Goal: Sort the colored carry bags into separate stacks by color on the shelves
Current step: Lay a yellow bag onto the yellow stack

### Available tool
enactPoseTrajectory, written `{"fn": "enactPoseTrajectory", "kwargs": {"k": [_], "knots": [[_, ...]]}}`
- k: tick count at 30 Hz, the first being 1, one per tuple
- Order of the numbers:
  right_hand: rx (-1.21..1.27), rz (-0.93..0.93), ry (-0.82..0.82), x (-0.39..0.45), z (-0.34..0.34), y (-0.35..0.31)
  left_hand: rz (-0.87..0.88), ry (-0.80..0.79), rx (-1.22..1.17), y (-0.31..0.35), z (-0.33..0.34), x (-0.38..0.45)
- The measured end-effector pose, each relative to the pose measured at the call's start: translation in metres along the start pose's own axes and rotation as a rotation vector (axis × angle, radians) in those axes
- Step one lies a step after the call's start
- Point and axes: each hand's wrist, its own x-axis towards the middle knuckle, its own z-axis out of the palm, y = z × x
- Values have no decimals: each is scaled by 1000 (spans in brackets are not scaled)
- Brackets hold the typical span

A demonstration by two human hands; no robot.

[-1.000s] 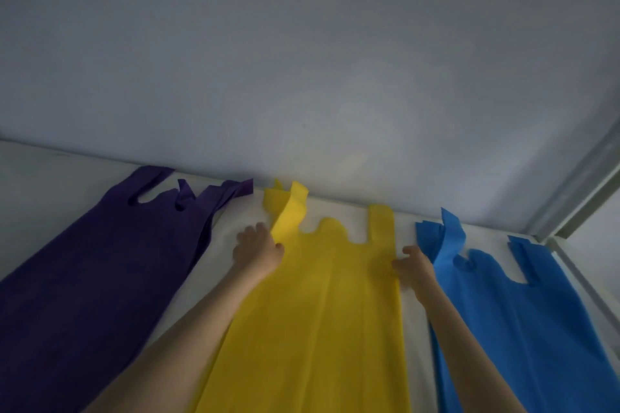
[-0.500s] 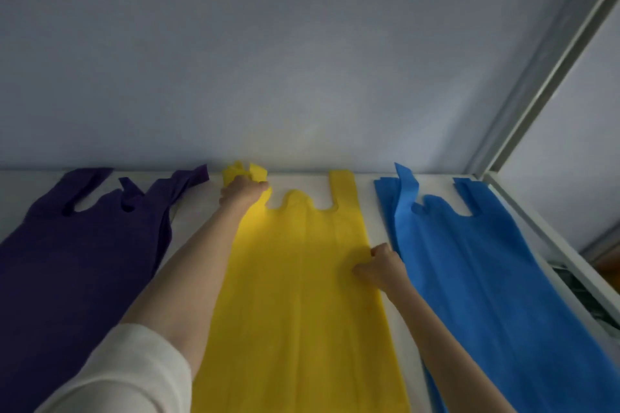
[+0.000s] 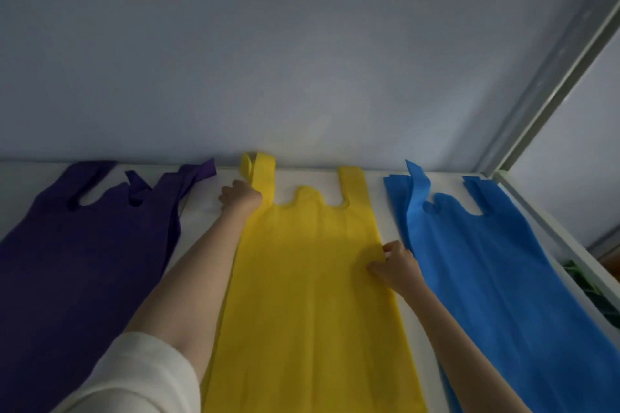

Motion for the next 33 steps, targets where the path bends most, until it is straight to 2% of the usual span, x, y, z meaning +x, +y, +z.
{"fn": "enactPoseTrajectory", "kwargs": {"k": [5, 7, 10, 14, 16, 18, 21, 25, 33], "knots": [[4, -12, -1, -1, 0, 2, 90, -45, -104, -2, -2, 2], [3, -14, 4, -1, 0, 2, 143, -86, -235, -2, -3, 4], [7, -9, -5, -2, 0, 1, 203, -230, -464, 1, -5, 2], [17, -8, -5, -4, -1, 0, 343, -277, -560, 6, -10, 1], [15, -6, -8, -4, -2, 0, 317, -275, -581, 6, -10, 4], [15, -14, -12, -6, -2, -1, 192, -191, -473, 3, -9, 4], [18, -21, -15, -6, -3, -1, 32, -46, -169, -2, -9, 3], [2, -26, -10, -7, -3, 3, 37, -78, -34, -8, -9, -2], [38, -12, 48, -18, -1, 5, -25, -154, 80, -36, 4, -32]]}}
